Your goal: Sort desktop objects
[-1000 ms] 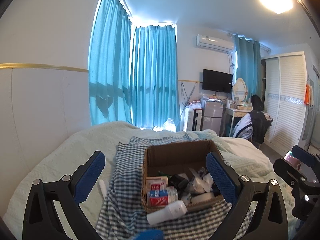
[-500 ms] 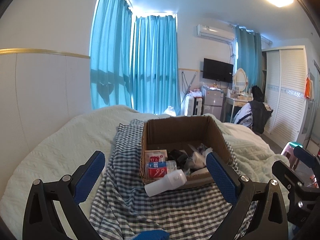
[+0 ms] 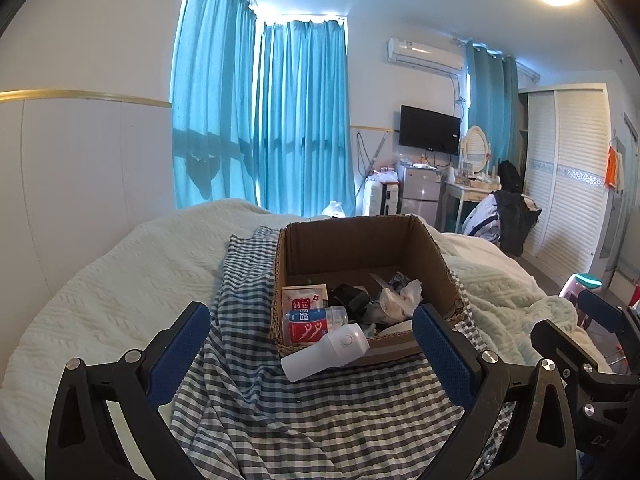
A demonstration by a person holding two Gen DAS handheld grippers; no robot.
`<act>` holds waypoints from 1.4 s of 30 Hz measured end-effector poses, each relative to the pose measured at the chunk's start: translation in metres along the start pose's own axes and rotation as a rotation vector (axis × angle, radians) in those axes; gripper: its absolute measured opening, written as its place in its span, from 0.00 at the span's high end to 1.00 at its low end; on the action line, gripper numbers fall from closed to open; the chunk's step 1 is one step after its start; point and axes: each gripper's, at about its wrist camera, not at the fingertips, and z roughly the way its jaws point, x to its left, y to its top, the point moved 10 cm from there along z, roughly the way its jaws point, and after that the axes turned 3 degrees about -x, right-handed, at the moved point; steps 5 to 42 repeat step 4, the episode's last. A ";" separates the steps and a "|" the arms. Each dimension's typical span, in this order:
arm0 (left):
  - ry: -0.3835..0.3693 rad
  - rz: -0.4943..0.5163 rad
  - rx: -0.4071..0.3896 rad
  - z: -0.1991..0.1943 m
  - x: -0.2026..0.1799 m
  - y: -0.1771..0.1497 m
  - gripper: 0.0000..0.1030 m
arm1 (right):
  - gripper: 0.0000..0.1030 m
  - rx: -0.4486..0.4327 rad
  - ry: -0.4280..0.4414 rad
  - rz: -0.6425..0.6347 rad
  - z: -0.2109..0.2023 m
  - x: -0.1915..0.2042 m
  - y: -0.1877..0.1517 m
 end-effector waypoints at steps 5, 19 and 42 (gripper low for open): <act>-0.010 -0.010 0.006 0.000 -0.001 0.000 0.00 | 0.11 0.001 0.001 -0.001 0.000 0.001 0.000; -0.010 -0.010 0.006 0.000 -0.001 0.000 0.00 | 0.11 0.001 0.001 -0.001 0.000 0.001 0.000; -0.010 -0.010 0.006 0.000 -0.001 0.000 0.00 | 0.11 0.001 0.001 -0.001 0.000 0.001 0.000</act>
